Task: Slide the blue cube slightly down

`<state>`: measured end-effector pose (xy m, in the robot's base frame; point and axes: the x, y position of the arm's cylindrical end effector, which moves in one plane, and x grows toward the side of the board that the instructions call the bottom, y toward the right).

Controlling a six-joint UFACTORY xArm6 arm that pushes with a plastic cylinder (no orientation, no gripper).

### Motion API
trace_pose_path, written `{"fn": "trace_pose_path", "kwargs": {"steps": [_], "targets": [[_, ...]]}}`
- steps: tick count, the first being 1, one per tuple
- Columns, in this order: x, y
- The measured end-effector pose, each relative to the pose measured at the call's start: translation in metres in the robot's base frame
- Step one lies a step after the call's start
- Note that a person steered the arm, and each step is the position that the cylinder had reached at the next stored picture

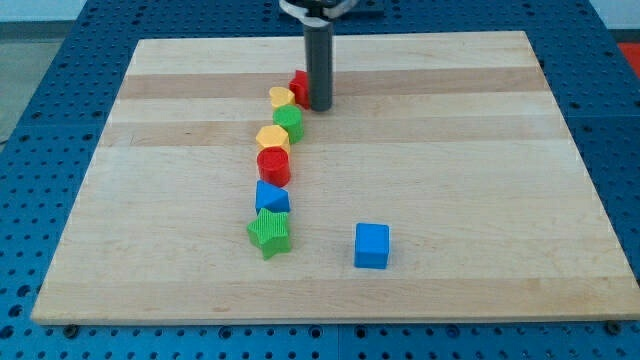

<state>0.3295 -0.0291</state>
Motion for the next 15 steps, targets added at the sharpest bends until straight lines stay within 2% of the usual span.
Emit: {"fn": "trace_pose_path", "kwargs": {"steps": [1,2,4,6,8,10,11,12,13,15], "targets": [[-0.019,-0.005],[-0.025,0.045],[-0.103,0.06],[-0.087,0.129],[-0.073,0.173],[0.026,0.159],[0.099,0.151],[0.155,0.115],[0.186,0.069],[0.228,0.083]]}}
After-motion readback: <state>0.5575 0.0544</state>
